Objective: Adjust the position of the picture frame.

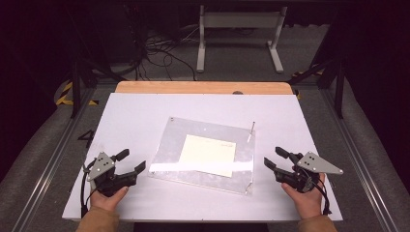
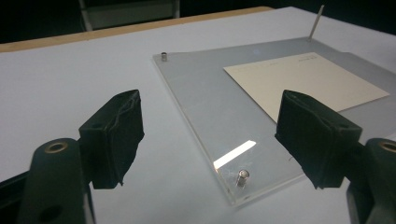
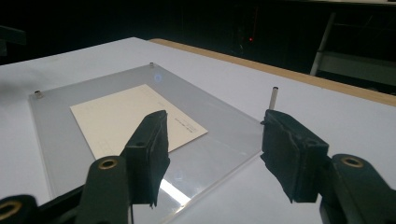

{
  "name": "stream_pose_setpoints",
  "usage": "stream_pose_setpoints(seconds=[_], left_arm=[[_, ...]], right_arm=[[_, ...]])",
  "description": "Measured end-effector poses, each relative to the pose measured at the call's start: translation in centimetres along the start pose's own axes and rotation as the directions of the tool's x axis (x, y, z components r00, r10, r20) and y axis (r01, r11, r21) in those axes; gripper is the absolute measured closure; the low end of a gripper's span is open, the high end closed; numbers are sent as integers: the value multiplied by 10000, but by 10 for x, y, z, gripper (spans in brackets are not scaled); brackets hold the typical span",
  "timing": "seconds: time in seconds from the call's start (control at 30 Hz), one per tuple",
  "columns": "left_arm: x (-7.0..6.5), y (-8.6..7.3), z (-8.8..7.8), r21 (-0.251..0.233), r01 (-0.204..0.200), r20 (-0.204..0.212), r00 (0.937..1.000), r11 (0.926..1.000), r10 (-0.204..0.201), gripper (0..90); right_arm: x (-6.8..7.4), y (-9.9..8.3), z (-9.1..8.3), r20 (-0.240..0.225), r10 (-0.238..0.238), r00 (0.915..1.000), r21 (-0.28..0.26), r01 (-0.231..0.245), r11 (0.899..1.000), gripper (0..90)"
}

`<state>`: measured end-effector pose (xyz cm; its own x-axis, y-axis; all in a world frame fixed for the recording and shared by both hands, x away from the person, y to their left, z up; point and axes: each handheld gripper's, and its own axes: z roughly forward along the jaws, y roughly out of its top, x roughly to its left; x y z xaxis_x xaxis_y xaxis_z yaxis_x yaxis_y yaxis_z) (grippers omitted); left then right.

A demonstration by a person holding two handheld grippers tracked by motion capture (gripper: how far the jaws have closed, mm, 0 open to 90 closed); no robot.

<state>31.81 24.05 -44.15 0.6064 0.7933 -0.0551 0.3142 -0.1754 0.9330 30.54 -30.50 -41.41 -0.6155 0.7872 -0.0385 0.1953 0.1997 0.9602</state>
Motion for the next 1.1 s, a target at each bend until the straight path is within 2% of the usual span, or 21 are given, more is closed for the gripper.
stream_pose_setpoints(seconds=[0.17,0.2,0.27,0.5,0.8,0.9,0.93,1.1], left_arm=[[0,3,-1,87,46,51,10000,10000,-46,244],[0,4,-1,146,63,83,9999,9999,-64,250],[0,5,0,246,63,66,10000,9997,-64,255],[-2,12,5,382,-47,281,9996,9993,36,295],[-2,15,15,597,-114,475,9988,9982,86,326],[-1,16,16,675,-72,499,9987,9977,38,328],[-1,16,18,720,-44,550,9985,9974,5,329],[2,16,21,853,37,589,9982,9963,-88,331]], right_arm=[[4,5,-2,-203,-152,9997,53,153,9999,417],[8,8,-3,-418,-227,9989,79,231,9997,419],[10,9,-3,-492,-267,9984,91,272,9996,422],[26,14,-8,-1209,-493,9914,345,538,9980,428],[39,13,-9,-2182,-517,9745,745,694,9948,439],[41,11,-8,-2358,-493,9706,942,733,9929,445],[44,9,-6,-2677,-482,9623,1176,822,9897,466],[50,5,0,-3030,-578,9512,1732,1146,9782,526]])
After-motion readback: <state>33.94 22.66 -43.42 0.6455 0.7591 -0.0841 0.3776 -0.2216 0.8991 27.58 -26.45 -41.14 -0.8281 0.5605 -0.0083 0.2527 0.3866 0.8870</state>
